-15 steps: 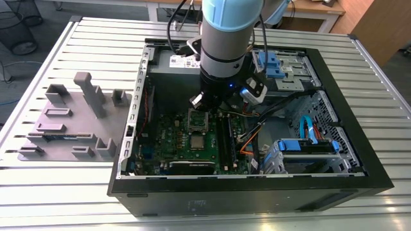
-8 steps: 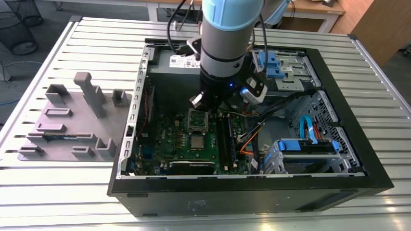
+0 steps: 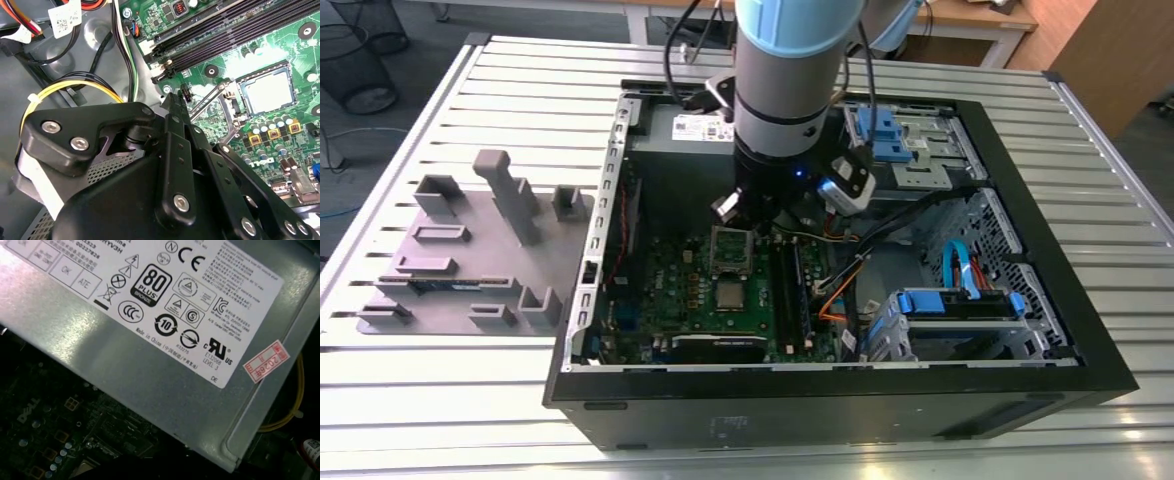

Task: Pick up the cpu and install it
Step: 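Close the cpu cover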

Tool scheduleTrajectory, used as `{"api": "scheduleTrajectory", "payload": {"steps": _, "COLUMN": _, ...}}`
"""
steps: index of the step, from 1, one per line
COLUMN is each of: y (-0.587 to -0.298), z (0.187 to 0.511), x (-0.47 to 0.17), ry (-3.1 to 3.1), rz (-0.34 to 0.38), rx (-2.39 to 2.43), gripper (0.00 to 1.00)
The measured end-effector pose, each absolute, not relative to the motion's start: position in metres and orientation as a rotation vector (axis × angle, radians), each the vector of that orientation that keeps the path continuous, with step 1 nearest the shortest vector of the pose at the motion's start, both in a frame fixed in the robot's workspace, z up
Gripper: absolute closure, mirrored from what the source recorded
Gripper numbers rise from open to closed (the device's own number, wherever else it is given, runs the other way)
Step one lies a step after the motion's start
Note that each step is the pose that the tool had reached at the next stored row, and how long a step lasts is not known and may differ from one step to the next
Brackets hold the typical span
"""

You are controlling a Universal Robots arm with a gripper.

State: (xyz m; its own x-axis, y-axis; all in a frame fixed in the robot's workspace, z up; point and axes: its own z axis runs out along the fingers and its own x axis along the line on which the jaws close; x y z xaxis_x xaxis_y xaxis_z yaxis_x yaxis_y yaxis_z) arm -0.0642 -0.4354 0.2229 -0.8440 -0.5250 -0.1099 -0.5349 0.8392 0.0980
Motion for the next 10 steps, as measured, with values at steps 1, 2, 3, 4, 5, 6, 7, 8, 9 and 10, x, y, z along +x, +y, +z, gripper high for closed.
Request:
{"api": "scheduleTrajectory", "payload": {"steps": 1, "y": -0.4356, "z": 0.2229, "x": -0.0647, "ry": 2.935, "rz": 0.191, "rx": -0.848, "gripper": 0.89}}
{"api": "scheduleTrajectory", "payload": {"steps": 2, "y": -0.4357, "z": 0.223, "x": -0.0655, "ry": 2.933, "rz": 0.19, "rx": -0.848, "gripper": 0.89}}
{"api": "scheduleTrajectory", "payload": {"steps": 3, "y": -0.4358, "z": 0.223, "x": -0.0665, "ry": 2.931, "rz": 0.189, "rx": -0.848, "gripper": 0.89}}
{"api": "scheduleTrajectory", "payload": {"steps": 4, "y": -0.4358, "z": 0.2231, "x": -0.0674, "ry": 2.928, "rz": 0.187, "rx": -0.848, "gripper": 0.89}}
{"api": "scheduleTrajectory", "payload": {"steps": 5, "y": -0.4358, "z": 0.2234, "x": -0.068, "ry": 2.926, "rz": 0.186, "rx": -0.848, "gripper": 0.89}}
{"api": "scheduleTrajectory", "payload": {"steps": 6, "y": -0.4359, "z": 0.2238, "x": -0.0684, "ry": 2.925, "rz": 0.185, "rx": -0.848, "gripper": 0.89}}
{"api": "scheduleTrajectory", "payload": {"steps": 7, "y": -0.4359, "z": 0.2244, "x": -0.0687, "ry": 2.923, "rz": 0.185, "rx": -0.849, "gripper": 0.89}}
{"api": "scheduleTrajectory", "payload": {"steps": 8, "y": -0.4359, "z": 0.2251, "x": -0.0691, "ry": 2.921, "rz": 0.184, "rx": -0.849, "gripper": 0.89}}
{"api": "scheduleTrajectory", "payload": {"steps": 9, "y": -0.4359, "z": 0.2257, "x": -0.0695, "ry": 2.919, "rz": 0.183, "rx": -0.849, "gripper": 0.89}}
{"api": "scheduleTrajectory", "payload": {"steps": 10, "y": -0.4359, "z": 0.2263, "x": -0.0701, "ry": 2.917, "rz": 0.182, "rx": -0.849, "gripper": 0.89}}
